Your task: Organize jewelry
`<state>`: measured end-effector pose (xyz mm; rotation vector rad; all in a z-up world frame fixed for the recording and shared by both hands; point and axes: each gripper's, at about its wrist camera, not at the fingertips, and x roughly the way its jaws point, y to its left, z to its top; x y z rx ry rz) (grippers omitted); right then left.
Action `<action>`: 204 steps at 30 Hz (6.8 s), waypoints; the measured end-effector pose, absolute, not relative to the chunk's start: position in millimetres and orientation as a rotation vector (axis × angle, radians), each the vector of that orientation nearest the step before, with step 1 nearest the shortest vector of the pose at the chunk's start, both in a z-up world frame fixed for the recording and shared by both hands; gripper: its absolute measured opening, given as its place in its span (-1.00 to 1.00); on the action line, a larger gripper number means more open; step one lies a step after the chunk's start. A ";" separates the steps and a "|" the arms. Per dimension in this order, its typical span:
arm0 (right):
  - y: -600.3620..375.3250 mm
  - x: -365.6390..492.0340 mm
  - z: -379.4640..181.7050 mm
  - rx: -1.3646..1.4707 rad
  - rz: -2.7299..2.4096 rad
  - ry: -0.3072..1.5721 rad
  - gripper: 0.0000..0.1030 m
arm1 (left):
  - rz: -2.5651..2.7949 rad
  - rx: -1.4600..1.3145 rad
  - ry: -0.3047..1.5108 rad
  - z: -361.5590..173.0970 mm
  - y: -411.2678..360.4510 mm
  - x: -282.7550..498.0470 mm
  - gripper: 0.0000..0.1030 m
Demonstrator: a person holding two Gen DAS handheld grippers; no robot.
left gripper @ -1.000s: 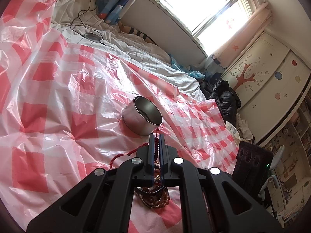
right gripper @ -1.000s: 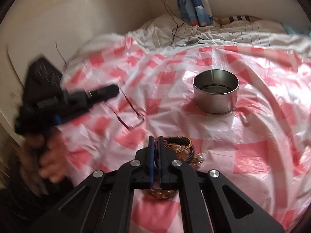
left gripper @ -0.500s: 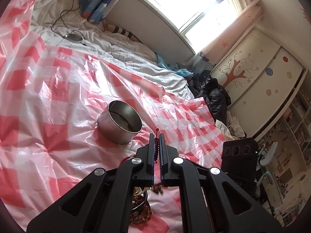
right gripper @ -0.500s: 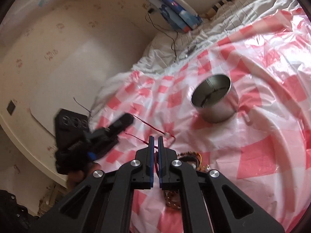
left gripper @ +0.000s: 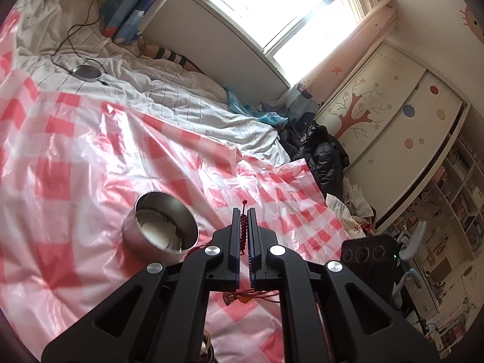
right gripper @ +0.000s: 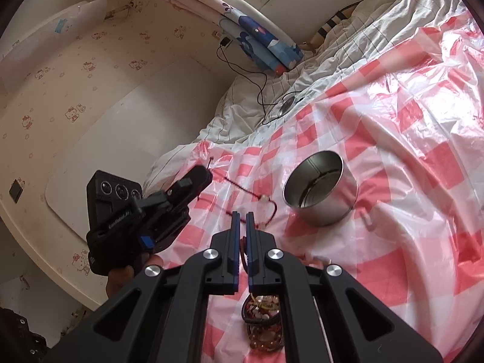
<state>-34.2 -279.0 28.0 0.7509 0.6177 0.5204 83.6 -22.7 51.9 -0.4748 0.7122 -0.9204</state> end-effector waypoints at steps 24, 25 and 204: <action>-264.3 24.0 4.7 0.418 0.217 0.875 0.55 | -0.532 -0.461 0.877 22.3 15.4 142.3 0.17; -259.7 25.7 0.6 0.390 0.204 0.894 0.55 | -0.534 -0.457 0.876 22.8 15.5 140.1 0.19; -345.5 -19.4 6.9 0.840 0.200 0.574 -0.78 | -0.736 -0.542 0.791 17.8 -27.3 140.5 -0.95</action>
